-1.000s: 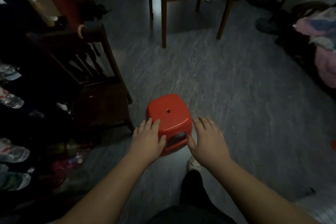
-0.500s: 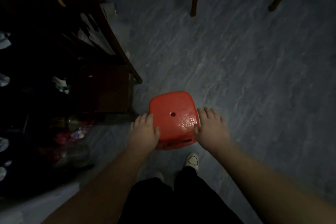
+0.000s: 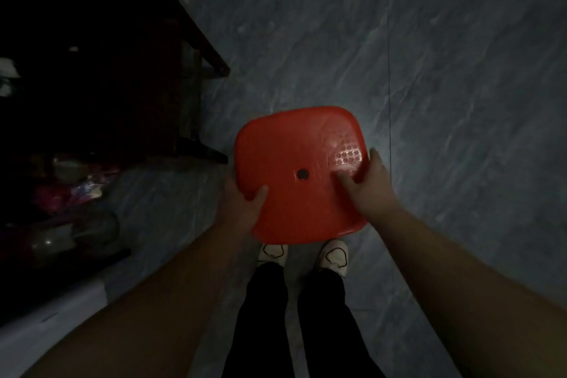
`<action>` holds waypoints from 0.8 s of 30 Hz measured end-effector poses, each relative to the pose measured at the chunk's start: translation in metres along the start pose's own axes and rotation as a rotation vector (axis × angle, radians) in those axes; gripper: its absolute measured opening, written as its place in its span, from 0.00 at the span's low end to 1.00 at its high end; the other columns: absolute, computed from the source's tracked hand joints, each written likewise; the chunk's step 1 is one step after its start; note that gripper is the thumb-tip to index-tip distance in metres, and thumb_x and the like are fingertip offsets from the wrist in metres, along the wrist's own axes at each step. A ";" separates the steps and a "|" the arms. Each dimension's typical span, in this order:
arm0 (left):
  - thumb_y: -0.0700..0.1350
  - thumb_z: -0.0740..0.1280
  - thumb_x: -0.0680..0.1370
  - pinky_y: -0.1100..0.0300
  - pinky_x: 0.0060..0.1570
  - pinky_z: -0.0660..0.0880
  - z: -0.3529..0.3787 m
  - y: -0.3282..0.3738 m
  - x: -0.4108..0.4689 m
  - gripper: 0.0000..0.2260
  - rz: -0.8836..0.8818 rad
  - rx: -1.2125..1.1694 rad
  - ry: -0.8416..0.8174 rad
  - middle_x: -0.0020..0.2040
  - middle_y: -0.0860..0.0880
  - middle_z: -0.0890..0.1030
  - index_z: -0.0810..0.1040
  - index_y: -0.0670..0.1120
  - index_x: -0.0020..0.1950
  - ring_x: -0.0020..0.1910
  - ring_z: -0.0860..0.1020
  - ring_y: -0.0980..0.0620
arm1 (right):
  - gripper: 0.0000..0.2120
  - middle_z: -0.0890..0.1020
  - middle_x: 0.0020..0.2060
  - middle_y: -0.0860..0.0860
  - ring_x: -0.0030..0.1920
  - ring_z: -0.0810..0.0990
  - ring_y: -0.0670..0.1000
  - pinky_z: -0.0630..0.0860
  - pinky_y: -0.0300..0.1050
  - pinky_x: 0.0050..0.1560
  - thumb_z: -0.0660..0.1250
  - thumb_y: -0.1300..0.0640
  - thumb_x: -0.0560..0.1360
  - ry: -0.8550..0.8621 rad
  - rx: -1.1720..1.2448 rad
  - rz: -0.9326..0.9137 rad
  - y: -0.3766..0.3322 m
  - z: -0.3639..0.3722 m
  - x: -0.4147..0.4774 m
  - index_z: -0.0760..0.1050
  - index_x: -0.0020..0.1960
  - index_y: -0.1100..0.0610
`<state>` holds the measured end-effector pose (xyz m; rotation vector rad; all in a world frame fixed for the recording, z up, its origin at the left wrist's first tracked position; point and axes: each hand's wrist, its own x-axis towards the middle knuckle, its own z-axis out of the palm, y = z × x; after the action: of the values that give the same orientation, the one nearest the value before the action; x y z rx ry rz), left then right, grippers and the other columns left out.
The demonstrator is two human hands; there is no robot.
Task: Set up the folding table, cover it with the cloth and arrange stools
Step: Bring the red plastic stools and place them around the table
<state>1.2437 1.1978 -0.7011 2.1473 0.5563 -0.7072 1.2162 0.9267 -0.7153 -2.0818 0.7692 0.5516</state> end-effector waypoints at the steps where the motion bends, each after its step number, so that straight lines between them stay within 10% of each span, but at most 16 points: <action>1: 0.65 0.72 0.70 0.50 0.63 0.75 0.004 -0.005 0.005 0.41 -0.020 -0.035 -0.027 0.70 0.48 0.74 0.63 0.48 0.77 0.63 0.77 0.50 | 0.44 0.77 0.62 0.53 0.57 0.80 0.56 0.79 0.61 0.56 0.70 0.28 0.64 0.011 0.042 0.015 0.005 0.006 0.007 0.61 0.71 0.51; 11: 0.51 0.75 0.73 0.57 0.59 0.72 0.007 -0.003 0.003 0.37 -0.018 -0.137 -0.058 0.66 0.51 0.74 0.60 0.48 0.77 0.59 0.76 0.52 | 0.23 0.76 0.47 0.39 0.42 0.74 0.35 0.66 0.31 0.38 0.74 0.51 0.73 0.095 0.137 0.013 -0.016 -0.001 -0.022 0.64 0.61 0.48; 24: 0.59 0.73 0.73 0.55 0.58 0.73 -0.168 0.185 -0.195 0.37 0.245 0.083 0.005 0.65 0.44 0.78 0.62 0.45 0.74 0.61 0.78 0.41 | 0.29 0.78 0.56 0.47 0.53 0.77 0.48 0.69 0.42 0.53 0.75 0.50 0.71 0.335 0.195 -0.050 -0.175 -0.170 -0.252 0.66 0.66 0.52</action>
<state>1.2580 1.1920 -0.3848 2.2458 0.2638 -0.5976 1.1754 0.9514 -0.3676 -2.0266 0.9186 0.0937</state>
